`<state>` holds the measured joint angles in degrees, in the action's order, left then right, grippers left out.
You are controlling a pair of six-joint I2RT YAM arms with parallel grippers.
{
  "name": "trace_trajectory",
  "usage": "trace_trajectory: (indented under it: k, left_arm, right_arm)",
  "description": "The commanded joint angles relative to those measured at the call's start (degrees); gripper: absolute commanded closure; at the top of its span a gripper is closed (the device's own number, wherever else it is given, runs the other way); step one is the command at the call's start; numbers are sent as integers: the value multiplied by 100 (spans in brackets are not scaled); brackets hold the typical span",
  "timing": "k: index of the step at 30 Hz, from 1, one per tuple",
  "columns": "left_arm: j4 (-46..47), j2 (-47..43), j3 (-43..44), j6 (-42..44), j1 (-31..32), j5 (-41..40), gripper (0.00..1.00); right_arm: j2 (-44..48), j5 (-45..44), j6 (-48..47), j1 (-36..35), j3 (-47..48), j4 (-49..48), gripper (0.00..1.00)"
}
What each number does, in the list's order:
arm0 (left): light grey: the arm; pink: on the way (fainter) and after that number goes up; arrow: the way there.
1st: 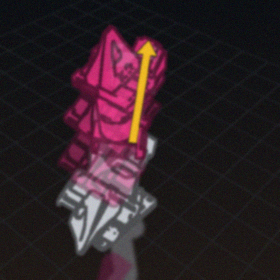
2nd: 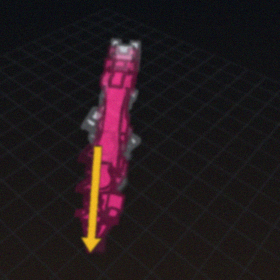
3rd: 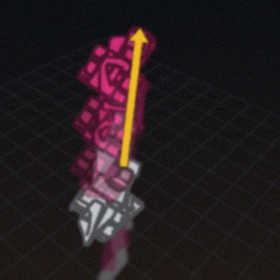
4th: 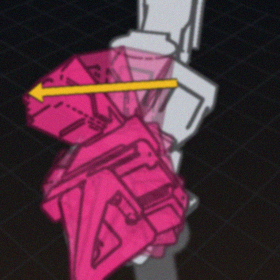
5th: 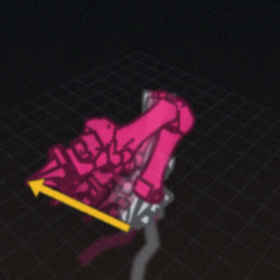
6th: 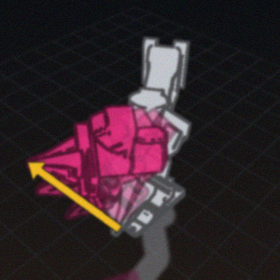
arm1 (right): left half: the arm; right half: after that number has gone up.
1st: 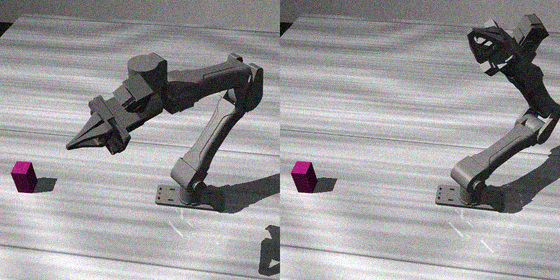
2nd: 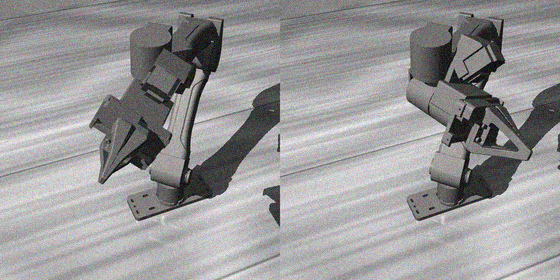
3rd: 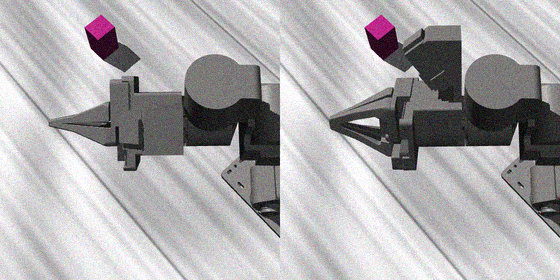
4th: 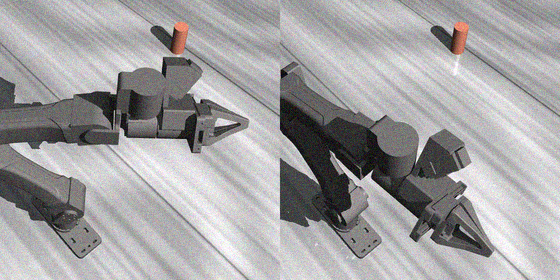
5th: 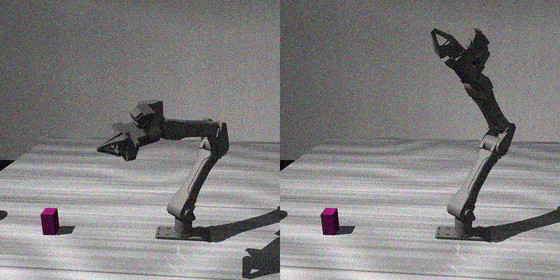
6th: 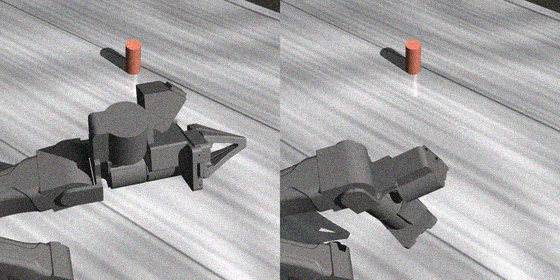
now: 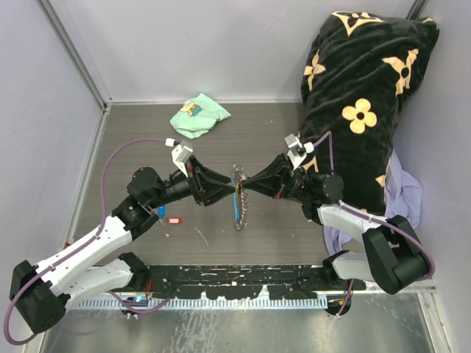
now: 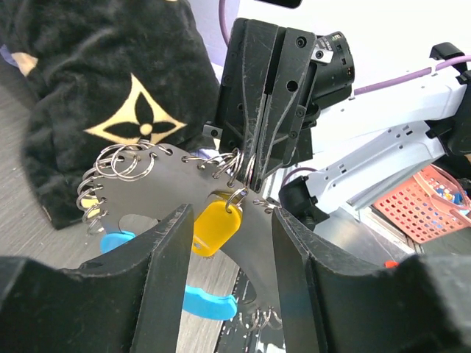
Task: Remove the keys from the keyring
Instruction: Remove the key from the keyring.
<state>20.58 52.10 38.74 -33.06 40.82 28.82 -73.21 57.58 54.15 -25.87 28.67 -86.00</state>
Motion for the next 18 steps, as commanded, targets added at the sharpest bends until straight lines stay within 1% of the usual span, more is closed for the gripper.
trace_trajectory:
  k: [1, 18]
  left_arm:
    - [507, 40, 204, -111, -70, 298, 52]
    - [877, 395, 265, -316, -103, 492, 66]
  right_arm:
    - [130, -89, 74, -15, 111, -1104, 99]
    - [123, -41, 83, -15, 122, -1102, 99]
